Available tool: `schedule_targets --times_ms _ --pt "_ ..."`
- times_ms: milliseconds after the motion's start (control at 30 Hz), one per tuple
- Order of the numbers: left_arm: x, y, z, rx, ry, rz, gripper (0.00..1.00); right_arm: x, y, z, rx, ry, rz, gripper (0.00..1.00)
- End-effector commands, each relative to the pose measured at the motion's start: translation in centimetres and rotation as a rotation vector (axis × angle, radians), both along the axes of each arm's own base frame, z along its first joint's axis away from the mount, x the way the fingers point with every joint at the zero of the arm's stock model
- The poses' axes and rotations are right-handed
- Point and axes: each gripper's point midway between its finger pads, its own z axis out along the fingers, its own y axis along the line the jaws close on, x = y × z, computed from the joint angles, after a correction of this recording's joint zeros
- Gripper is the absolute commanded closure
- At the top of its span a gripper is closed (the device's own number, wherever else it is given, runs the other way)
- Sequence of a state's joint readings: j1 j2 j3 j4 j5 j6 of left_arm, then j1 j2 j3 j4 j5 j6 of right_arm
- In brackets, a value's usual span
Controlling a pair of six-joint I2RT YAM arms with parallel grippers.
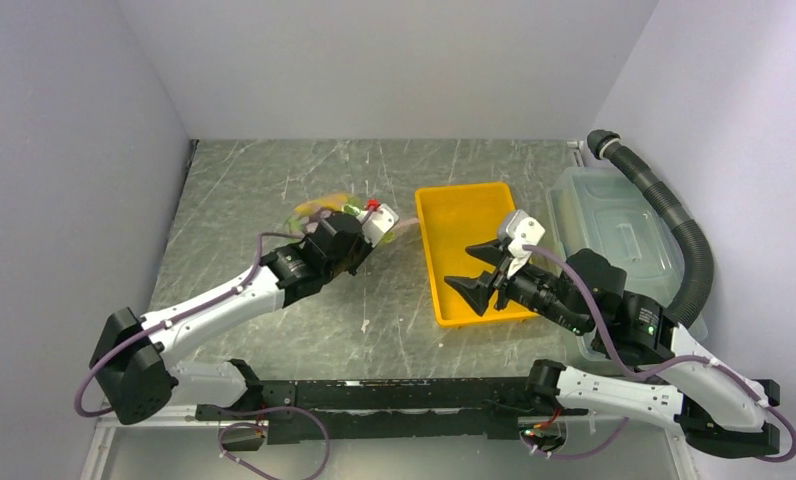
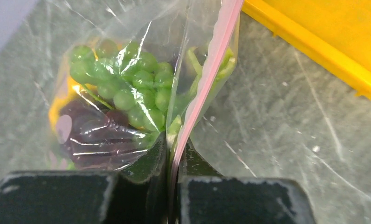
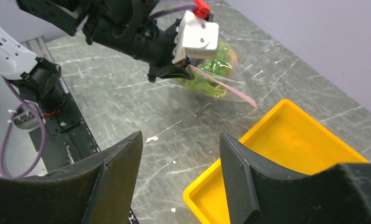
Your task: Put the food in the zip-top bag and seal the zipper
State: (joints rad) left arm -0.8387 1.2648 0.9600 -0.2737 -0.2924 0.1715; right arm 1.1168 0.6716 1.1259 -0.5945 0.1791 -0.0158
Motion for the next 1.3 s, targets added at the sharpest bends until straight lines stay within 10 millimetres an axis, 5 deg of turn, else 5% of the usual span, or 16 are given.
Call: schedule_targets --times_ms 0,533,567,600,633,1267 --pt "-3.4 -1.0 -0.8 -0.193 0.162 0.030 0.86 0.6 0.0 0.1 0.035 -0.006 -0.035 0.35" --pt "-9.0 -1.6 -3.8 -0.424 0.437 0.058 0.46 2.0 0.9 -3.0 -0.005 0.052 -0.102 0.30" --pt "-9.3 -1.8 -3.5 -0.434 0.446 0.043 0.39 2.0 1.0 -3.0 -0.004 0.053 -0.105 0.29" --pt "-9.4 -1.9 -3.3 -0.441 0.450 0.035 0.11 2.1 1.0 -3.1 -0.004 0.053 -0.108 0.29" --pt "-9.5 -2.0 -2.9 -0.446 0.451 0.031 0.02 2.3 1.1 -3.2 -0.004 0.055 -0.115 0.28" --pt "-7.2 2.2 5.2 -0.376 0.338 0.241 0.00 8.2 -0.6 -7.2 -0.088 0.130 -0.413 0.13"
